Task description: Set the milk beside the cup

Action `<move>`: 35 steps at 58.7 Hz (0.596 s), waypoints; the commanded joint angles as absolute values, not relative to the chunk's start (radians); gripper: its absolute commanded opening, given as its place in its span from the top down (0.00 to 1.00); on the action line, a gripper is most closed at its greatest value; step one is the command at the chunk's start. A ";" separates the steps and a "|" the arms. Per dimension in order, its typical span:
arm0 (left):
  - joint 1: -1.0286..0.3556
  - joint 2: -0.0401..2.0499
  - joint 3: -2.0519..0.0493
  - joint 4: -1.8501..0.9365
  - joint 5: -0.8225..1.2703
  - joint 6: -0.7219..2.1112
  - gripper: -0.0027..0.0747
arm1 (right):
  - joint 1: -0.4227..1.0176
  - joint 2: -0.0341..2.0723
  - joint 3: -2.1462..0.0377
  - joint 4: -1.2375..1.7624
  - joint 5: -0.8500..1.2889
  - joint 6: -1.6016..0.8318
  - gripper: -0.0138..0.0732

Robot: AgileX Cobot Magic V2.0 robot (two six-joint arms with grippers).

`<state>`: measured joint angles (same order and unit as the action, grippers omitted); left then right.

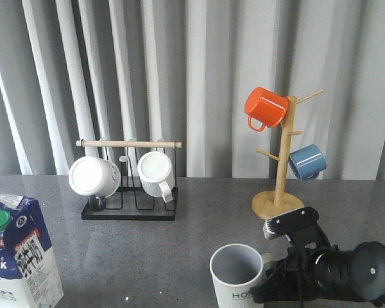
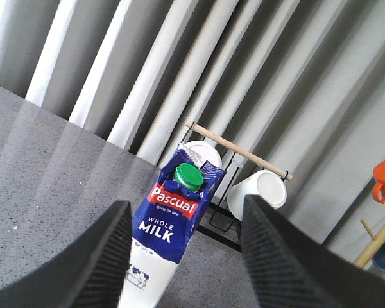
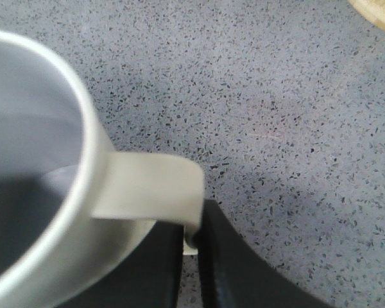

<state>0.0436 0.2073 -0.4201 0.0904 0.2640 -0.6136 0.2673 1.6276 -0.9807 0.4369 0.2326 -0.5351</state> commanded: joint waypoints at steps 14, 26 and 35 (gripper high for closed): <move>0.039 0.226 -0.455 0.092 0.205 -0.614 0.47 | 0.265 1.594 -1.013 0.442 0.222 -0.543 0.53; 0.039 0.226 -0.455 0.092 0.231 -0.614 0.48 | 0.265 1.552 -1.013 0.439 0.257 -0.543 0.48; 0.039 0.226 -0.455 0.092 0.247 -0.614 0.48 | 0.265 1.479 -1.013 0.438 0.296 -0.543 0.48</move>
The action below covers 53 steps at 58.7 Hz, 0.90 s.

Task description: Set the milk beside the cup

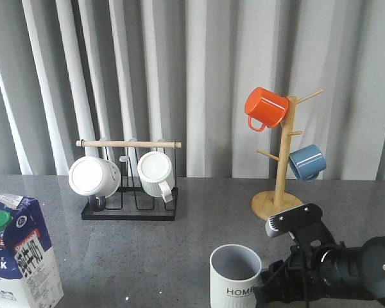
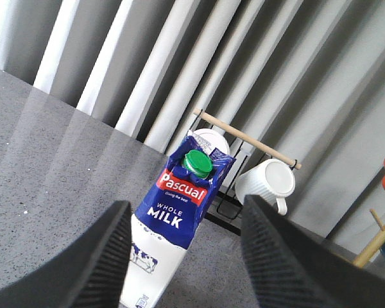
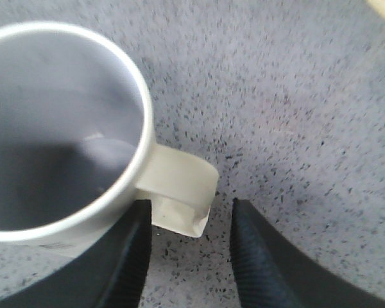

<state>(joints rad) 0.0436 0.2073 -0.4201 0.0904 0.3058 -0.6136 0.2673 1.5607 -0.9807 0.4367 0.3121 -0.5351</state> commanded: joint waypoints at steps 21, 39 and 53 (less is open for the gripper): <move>0.039 0.226 -0.455 0.091 0.247 -0.614 0.48 | 0.265 1.223 -1.013 0.399 0.437 -0.500 0.49; 0.039 0.226 -0.455 0.091 0.241 -0.614 0.48 | 0.265 0.871 -0.873 0.390 0.479 -0.482 0.63; 0.038 0.229 -0.458 0.091 0.217 -0.544 0.48 | 0.265 0.613 -0.652 0.365 0.468 -0.478 0.80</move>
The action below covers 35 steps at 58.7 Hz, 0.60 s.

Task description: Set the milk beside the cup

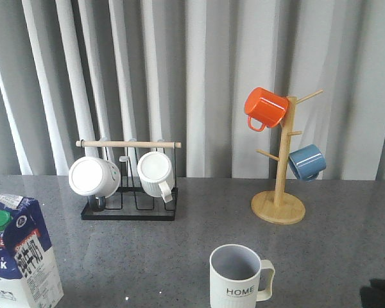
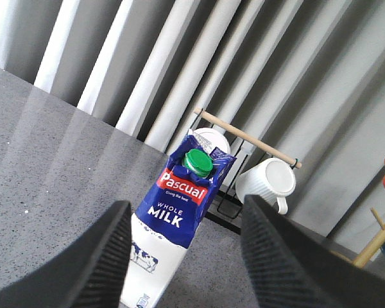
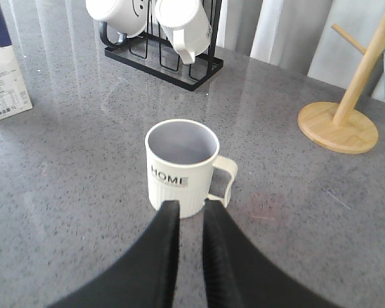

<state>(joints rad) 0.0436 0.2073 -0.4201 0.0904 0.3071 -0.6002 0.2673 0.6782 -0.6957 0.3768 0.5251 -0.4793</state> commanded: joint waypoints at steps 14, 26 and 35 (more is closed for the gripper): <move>0.038 0.341 -0.607 0.022 0.310 -0.186 0.43 | 0.265 0.557 -0.485 0.330 0.450 -0.389 0.82; 0.038 0.506 -0.749 -0.224 0.424 0.186 0.29 | 0.265 0.557 -0.452 0.329 0.413 -0.377 0.82; 0.038 0.619 -0.816 -0.361 0.434 0.403 0.23 | 0.265 0.557 -0.452 0.328 0.397 -0.377 0.82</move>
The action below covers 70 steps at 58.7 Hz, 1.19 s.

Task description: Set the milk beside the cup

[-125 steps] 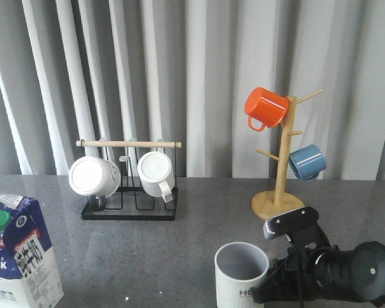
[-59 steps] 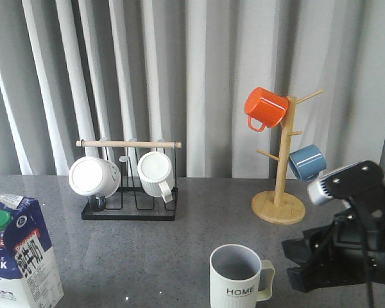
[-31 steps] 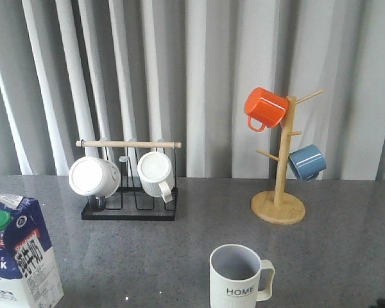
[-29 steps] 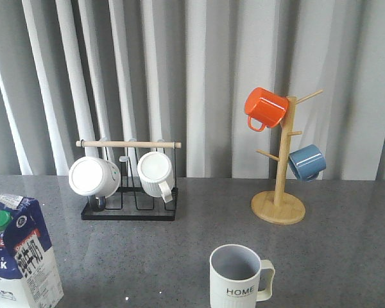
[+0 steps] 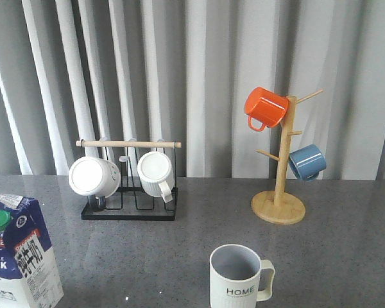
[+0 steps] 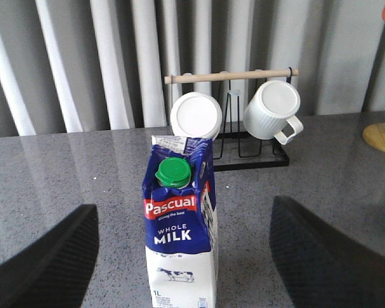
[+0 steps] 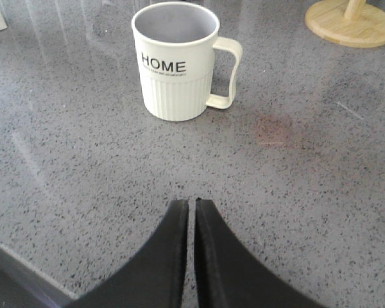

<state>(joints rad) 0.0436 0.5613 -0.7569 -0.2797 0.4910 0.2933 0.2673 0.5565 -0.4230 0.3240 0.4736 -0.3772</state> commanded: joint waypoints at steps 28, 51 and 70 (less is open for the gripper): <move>0.039 0.959 -1.026 -0.458 0.509 0.615 0.23 | 0.265 0.557 -0.452 0.326 0.399 -0.361 0.82; 0.039 1.118 -1.051 -0.458 0.436 0.644 0.23 | 0.265 0.557 -0.452 0.326 0.417 -0.356 0.81; 0.039 1.194 -1.051 -0.459 0.373 0.651 0.23 | 0.265 0.557 -0.452 0.326 0.415 -0.352 0.81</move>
<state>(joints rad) 0.0436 1.1899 -1.0164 -0.4305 0.4546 0.6475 0.2673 0.5565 -0.4230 0.3231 0.4704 -0.3515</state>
